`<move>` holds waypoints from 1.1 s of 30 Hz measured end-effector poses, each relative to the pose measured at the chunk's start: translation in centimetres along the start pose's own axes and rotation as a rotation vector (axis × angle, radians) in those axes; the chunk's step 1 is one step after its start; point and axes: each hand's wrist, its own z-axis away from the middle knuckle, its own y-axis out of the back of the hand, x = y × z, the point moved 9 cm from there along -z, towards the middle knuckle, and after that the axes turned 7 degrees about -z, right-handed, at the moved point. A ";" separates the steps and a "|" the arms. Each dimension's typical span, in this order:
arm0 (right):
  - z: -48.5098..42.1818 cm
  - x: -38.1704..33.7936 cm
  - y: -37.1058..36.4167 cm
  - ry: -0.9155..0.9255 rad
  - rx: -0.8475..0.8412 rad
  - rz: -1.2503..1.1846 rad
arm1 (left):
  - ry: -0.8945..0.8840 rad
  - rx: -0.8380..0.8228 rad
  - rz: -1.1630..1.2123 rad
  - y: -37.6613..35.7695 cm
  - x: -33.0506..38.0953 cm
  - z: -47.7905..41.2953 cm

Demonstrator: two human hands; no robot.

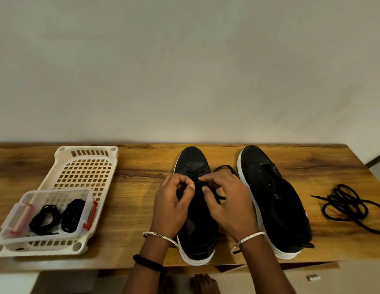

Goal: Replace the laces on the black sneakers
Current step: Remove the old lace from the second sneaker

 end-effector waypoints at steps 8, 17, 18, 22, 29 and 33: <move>1.2 1.4 0.4 -0.260 0.310 -0.134 | 0.000 0.001 -0.031 -0.2 -0.2 0.1; 2.4 5.5 -0.6 -0.761 0.435 -0.882 | 0.006 0.000 0.020 0.0 -0.2 0.2; 2.3 5.2 -0.8 -0.769 0.431 -0.970 | 0.002 0.006 0.024 0.1 0.0 0.3; 2.2 4.4 -1.7 -0.831 0.382 -1.233 | 0.050 0.045 0.075 -0.1 0.2 0.3; 1.7 3.9 -1.2 -0.773 0.295 -1.406 | 0.148 0.033 0.279 -0.9 0.0 0.2; 1.5 3.5 -1.3 -0.727 0.267 -1.485 | 0.186 -0.039 0.383 -1.1 -0.2 0.1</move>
